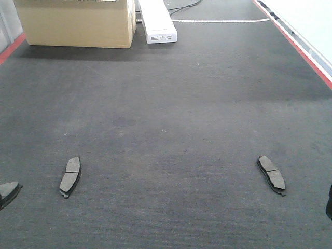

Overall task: Move and align brake pads A on conveyor
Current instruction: 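Stop at the conveyor with both pads held above the belt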

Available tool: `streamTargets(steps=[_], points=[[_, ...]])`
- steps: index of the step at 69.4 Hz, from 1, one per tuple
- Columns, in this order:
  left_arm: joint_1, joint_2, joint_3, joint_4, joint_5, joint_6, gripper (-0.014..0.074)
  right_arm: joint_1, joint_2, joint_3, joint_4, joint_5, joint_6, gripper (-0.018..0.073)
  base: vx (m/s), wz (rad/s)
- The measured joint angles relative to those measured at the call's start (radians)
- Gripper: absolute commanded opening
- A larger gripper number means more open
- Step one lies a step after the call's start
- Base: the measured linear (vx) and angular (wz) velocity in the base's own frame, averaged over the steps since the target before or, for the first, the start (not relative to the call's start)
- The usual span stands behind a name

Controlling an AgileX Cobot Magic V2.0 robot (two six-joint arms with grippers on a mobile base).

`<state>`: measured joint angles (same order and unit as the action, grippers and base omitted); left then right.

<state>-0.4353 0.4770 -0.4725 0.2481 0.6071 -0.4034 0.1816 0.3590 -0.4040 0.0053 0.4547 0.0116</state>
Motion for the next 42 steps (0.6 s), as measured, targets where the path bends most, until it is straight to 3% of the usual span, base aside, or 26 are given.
streamTargets(steps=[42], points=[[0.000, 0.000, 0.000, 0.000, 0.000, 0.000, -0.0006, 0.000, 0.000, 0.000, 0.000, 0.000, 0.000, -0.0003, 0.00, 0.00]])
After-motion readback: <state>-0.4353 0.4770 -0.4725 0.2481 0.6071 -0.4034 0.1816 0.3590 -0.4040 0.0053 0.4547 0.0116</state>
